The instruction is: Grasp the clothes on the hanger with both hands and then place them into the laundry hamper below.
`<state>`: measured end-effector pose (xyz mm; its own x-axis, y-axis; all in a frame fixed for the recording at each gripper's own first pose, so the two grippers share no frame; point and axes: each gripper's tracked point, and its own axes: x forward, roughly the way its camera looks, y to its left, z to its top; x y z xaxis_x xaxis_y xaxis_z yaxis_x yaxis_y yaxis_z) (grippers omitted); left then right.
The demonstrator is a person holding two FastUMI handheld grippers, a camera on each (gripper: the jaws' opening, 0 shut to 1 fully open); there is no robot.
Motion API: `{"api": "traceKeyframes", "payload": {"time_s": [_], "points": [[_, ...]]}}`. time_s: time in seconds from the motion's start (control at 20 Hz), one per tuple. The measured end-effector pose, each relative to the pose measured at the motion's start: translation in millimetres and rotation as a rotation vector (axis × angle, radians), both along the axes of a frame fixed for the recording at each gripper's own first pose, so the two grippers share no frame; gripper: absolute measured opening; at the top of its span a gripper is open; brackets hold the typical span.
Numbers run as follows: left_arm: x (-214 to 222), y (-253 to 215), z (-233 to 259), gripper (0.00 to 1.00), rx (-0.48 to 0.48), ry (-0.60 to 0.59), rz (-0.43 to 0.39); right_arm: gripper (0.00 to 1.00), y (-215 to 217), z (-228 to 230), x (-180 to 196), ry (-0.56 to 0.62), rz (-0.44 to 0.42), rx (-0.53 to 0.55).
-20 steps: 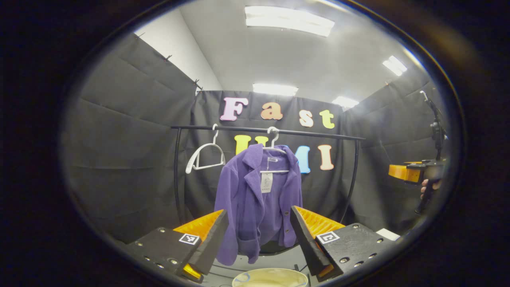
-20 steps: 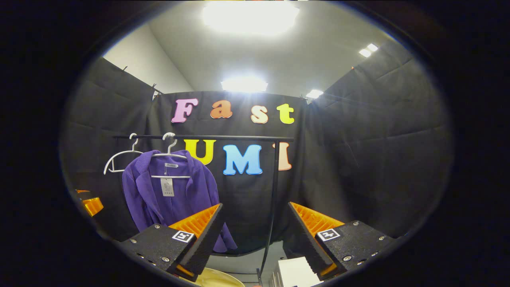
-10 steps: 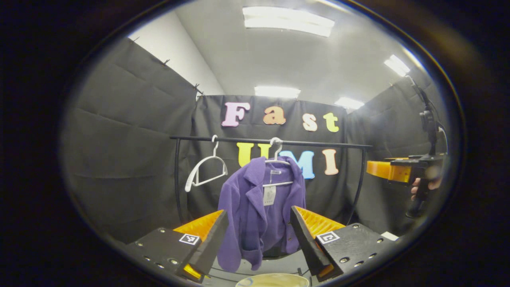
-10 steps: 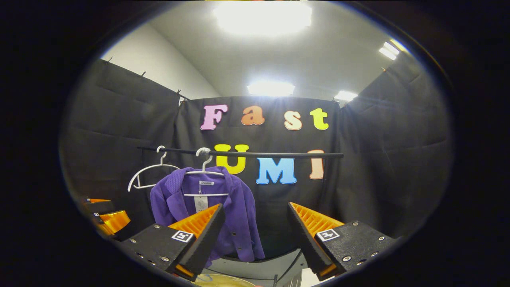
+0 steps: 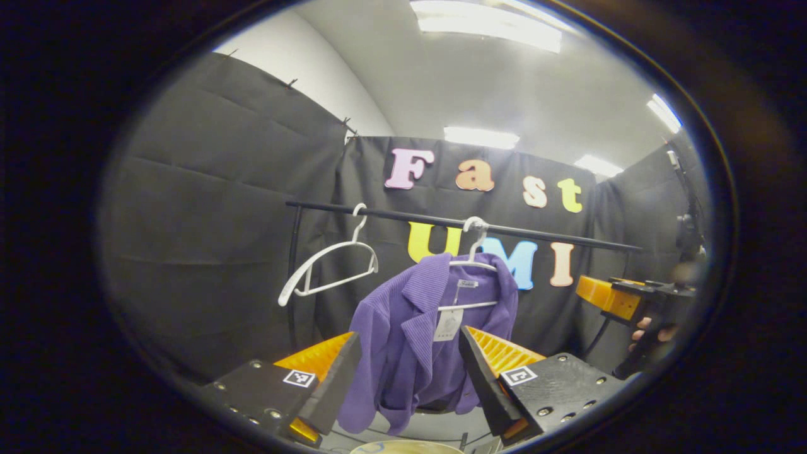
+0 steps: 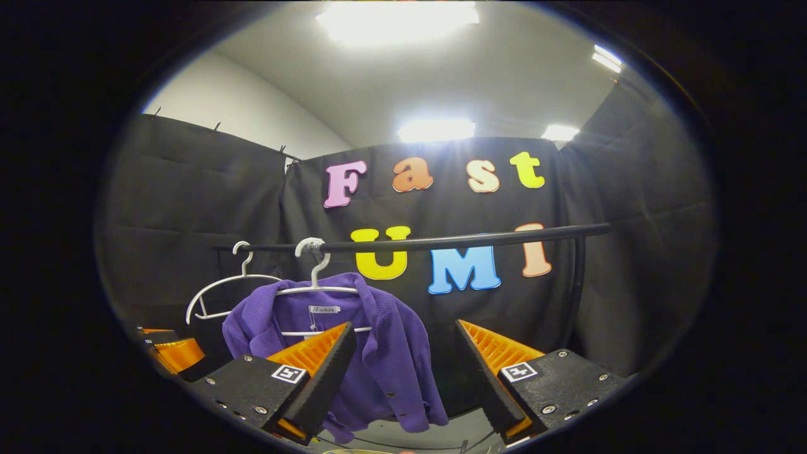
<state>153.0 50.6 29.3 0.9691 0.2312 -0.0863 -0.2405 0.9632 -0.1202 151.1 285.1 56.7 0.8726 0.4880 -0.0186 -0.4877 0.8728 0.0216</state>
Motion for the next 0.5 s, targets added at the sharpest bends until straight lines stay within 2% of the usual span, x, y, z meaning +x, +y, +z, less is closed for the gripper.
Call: {"api": "traceKeyframes", "payload": {"time_s": [0.05,0.1,0.35,0.5], "points": [[12.9,-0.6,-0.9,0.95,-0.01,-0.004,0.011,0.96,6.6,-6.3,6.2,0.015,0.023,-0.003],[26.0,-2.8,-2.5,0.9,-0.019,-0.007,0.021,0.96,12.7,-13.1,17.4,0.029,0.042,-0.005],[81.6,-7.3,-28.2,0.9,-0.039,0.035,0.091,0.96,53.5,-52.6,67.3,0.136,0.172,-0.017],[106.1,-3.0,-45.4,0.9,-0.022,0.08,0.161,0.96,75.6,-74.0,88.9,0.17,0.232,-0.037]]}}
